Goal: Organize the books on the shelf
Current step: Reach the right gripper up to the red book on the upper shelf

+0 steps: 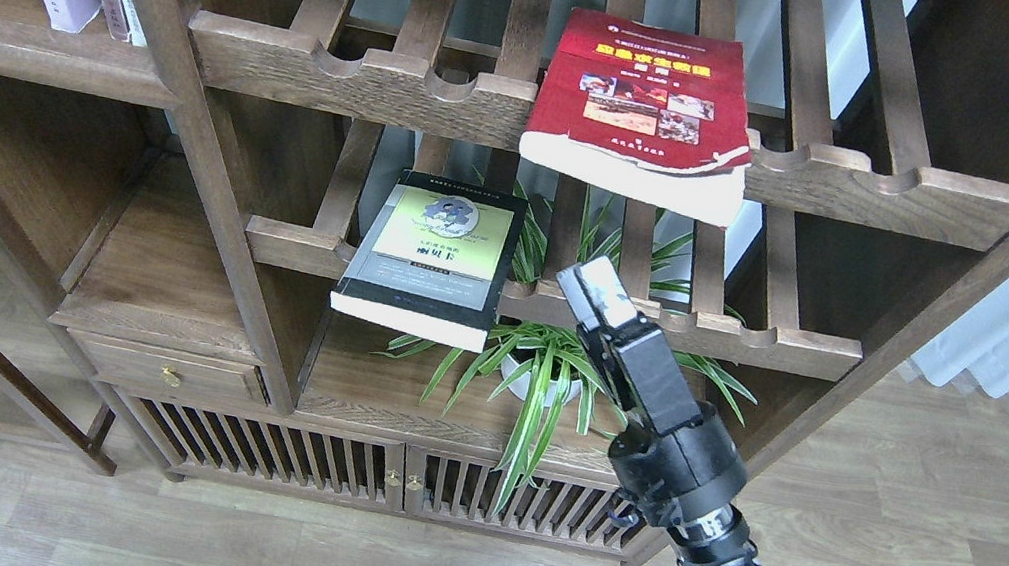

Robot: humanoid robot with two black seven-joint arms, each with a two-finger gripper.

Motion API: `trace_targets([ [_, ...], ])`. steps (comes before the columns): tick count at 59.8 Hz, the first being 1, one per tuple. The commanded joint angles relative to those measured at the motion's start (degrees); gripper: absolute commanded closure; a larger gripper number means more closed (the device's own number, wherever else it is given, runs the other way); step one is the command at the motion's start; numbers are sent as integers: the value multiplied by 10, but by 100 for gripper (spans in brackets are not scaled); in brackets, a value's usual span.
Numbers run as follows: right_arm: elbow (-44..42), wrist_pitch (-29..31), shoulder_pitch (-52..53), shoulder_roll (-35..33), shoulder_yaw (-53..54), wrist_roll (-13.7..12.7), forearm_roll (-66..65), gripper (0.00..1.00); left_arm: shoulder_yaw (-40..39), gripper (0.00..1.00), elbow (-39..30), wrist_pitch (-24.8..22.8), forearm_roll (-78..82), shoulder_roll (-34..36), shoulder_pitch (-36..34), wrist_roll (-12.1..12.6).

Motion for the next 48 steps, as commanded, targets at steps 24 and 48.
trace_targets([
  [24, -2, -108, 51, 0, 5, 31, -1, 4, -4, 0, 6, 0, 0, 0, -1, 0],
  [48, -3, -188, 122, 0, 8, 58, 3, 3, -6, 0, 14, 0, 0, 2, -1, -1],
])
